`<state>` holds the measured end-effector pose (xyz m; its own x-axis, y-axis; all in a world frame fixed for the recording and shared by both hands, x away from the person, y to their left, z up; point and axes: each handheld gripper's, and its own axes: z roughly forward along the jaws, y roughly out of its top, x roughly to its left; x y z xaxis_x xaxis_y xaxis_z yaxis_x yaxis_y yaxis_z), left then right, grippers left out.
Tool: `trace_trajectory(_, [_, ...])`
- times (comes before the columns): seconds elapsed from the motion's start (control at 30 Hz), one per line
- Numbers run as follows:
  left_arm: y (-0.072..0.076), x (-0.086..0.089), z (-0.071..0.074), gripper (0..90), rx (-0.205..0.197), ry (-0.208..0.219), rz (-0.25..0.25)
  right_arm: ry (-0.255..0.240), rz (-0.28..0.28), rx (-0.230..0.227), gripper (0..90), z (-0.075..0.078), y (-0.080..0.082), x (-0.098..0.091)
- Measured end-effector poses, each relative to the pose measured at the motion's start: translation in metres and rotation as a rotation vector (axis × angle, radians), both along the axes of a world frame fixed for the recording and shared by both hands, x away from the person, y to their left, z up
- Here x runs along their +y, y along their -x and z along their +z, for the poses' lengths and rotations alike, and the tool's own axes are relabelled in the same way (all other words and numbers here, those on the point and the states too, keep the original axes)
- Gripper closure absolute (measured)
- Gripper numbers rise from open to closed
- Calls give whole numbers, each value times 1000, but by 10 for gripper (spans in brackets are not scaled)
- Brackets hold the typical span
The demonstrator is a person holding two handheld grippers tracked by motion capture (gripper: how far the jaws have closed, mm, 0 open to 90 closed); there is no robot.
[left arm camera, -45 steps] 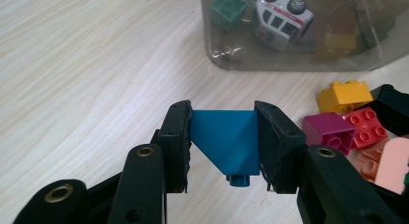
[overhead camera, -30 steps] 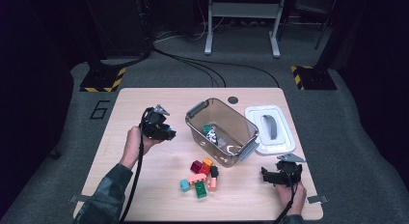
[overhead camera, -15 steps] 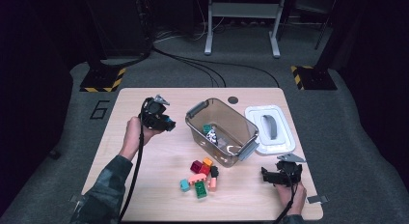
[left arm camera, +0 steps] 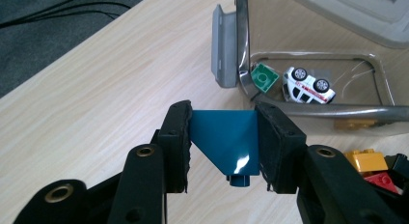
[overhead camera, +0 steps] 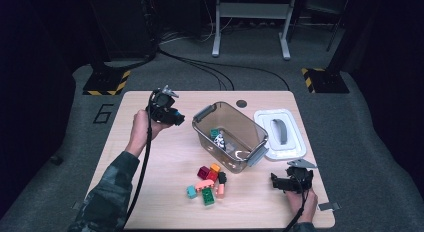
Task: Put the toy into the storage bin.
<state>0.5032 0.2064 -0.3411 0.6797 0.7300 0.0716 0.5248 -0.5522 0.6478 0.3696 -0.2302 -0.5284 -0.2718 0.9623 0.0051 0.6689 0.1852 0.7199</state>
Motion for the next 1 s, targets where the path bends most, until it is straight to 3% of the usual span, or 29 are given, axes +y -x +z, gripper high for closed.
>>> trace_trajectory(0.47, [-9,-34,1,591,4,-6,-44,-1,0,0,32,0,0,0])
trace_trajectory(0.8, [-15,-63,-10,591,20,-15,-89,0,1,-1,32,0,0,0])
trace_trajectory(1.0, [-17,-70,-20,590,42,-31,-105,0,1,0,32,0,0,0])
